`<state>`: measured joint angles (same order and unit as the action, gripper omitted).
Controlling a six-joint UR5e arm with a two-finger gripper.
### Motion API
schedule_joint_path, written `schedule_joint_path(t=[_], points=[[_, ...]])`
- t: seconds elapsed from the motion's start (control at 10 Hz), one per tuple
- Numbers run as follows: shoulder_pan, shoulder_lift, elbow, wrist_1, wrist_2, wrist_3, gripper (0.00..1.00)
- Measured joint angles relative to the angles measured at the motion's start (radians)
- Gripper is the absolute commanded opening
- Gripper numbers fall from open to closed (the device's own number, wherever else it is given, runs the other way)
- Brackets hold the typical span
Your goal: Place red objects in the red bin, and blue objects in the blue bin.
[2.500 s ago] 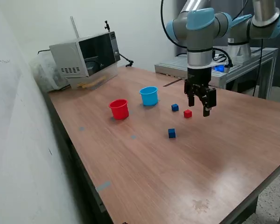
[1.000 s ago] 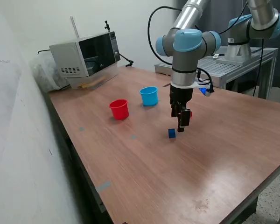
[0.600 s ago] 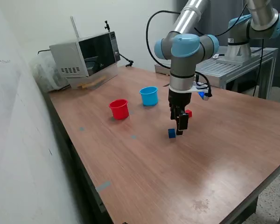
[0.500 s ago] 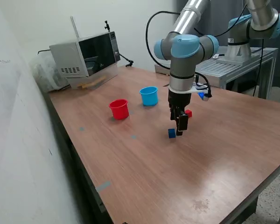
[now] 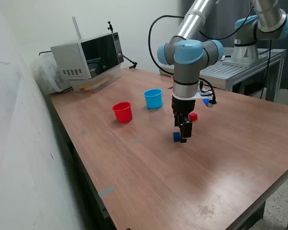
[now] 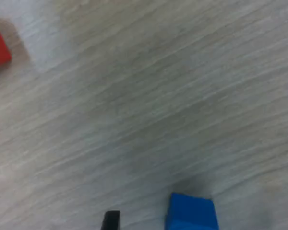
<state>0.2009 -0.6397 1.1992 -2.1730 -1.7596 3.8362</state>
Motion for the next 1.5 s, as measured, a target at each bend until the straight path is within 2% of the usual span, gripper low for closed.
schedule_joint_path(t=[0.9,1.5], points=[[-0.013,0.026,-0.020,0.010,0.002,0.011,1.00],[-0.031,0.021,-0.021,0.022,0.029,0.020,1.00]])
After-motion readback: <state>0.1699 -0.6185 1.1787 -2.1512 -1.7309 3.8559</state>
